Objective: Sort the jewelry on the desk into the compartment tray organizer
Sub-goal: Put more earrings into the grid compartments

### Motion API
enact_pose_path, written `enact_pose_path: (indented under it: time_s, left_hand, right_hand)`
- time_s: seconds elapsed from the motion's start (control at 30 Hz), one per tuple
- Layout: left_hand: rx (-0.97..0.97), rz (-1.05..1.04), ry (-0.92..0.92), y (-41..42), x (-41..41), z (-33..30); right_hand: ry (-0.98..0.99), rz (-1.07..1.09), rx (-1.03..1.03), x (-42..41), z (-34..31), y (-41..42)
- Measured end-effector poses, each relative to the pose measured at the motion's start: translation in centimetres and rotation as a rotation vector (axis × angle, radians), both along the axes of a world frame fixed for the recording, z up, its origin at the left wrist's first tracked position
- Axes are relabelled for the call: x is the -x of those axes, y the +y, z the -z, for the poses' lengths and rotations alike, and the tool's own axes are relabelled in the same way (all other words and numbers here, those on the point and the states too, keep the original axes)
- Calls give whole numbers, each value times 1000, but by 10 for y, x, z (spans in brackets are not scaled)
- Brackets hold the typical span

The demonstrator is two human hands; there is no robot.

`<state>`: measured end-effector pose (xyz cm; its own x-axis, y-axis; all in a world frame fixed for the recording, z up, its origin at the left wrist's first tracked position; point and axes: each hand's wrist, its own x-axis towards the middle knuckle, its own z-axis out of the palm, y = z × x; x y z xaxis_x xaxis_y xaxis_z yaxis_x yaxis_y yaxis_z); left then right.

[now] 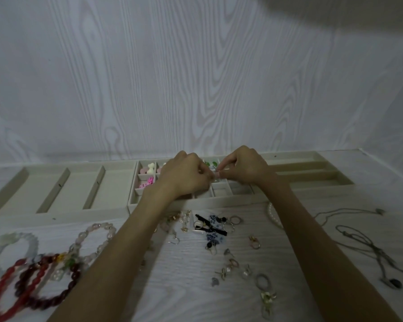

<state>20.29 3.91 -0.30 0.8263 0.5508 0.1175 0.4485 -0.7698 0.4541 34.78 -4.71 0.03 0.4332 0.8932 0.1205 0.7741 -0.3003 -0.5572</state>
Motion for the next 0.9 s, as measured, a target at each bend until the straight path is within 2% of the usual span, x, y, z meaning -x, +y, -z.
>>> enact_pose_path:
  time_s: [0.1,0.2,0.4,0.57,0.7,0.9]
  left_hand:
    - [36,0,-12,2,1,-1]
    - [-17,-5,2,3,1,1]
    - [-165,59,198,0,-1,6]
    - [-181,43,156,2,0,9]
    - [-193,-5,46,7,1,2]
    - [-71,43,112,7,6,-8]
  right_hand:
    - [-4,-46,46,1,-5,-1]
    - [-66,-64,48,-6,-14,-6]
    - [-257,-74,231,0,-21,-7]
    - [-343,-61,247,7,-19,-7]
    - [-364,-68,222,11,-13,-2]
    - [-419,-54,252,10,-18,-4]
